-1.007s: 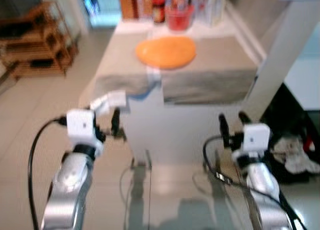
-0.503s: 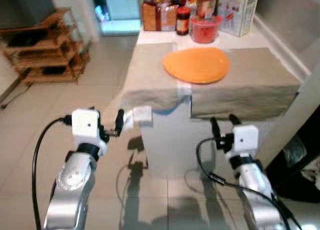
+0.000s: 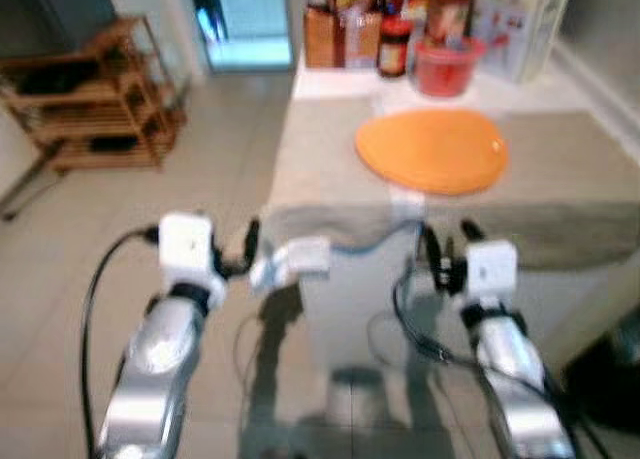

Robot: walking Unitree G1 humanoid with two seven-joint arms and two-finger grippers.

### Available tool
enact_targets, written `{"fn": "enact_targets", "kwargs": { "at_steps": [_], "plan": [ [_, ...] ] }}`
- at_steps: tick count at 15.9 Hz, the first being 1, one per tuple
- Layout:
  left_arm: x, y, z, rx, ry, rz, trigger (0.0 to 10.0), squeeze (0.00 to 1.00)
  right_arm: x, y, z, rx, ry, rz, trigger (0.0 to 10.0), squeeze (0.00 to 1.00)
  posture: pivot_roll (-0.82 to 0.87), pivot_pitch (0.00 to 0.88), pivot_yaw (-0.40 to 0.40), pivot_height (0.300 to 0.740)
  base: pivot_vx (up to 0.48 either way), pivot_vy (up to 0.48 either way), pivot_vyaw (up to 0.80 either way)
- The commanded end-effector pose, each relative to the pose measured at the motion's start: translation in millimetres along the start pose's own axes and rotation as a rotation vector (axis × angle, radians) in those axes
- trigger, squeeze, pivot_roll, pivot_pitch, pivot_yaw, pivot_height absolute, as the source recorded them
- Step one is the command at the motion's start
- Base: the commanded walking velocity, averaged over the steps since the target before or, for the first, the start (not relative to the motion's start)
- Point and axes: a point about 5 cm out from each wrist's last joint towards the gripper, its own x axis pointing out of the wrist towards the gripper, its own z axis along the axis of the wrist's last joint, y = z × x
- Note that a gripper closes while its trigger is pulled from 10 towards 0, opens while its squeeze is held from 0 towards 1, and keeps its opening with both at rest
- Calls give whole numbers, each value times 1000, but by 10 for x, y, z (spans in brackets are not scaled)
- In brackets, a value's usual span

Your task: Setting the table

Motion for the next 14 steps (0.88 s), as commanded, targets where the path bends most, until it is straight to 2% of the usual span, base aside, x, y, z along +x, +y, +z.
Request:
{"fn": "enact_targets", "kwargs": {
  "at_steps": [1, 9, 13, 14],
  "plan": [
    [6, 4, 49, 9, -17, 1, 10000, 0, 13, -32, 7, -7, -1, -13, 10000, 0, -96, 0, 91, 740, 0, 0, 0],
    [-2, 15, 8, 18, 0, 8, 10000, 0, 7, -27, -9, -7, 12, 0, 10000, 0, -98, 0, 89, 740, 0, 0, -780],
    [17, 46, 25, 33, -4, 24, 10000, 0, -3, -33, -19, -18, 13, -1, 10000, 0, -98, 0, 87, 740, 0, 0, 0],
    [15, 46, 25, 32, -4, 26, 10000, 0, -1, -33, -30, -23, 22, -4, 10000, 0, -98, 0, 87, 740, 0, 0, -800]
  ]
}}
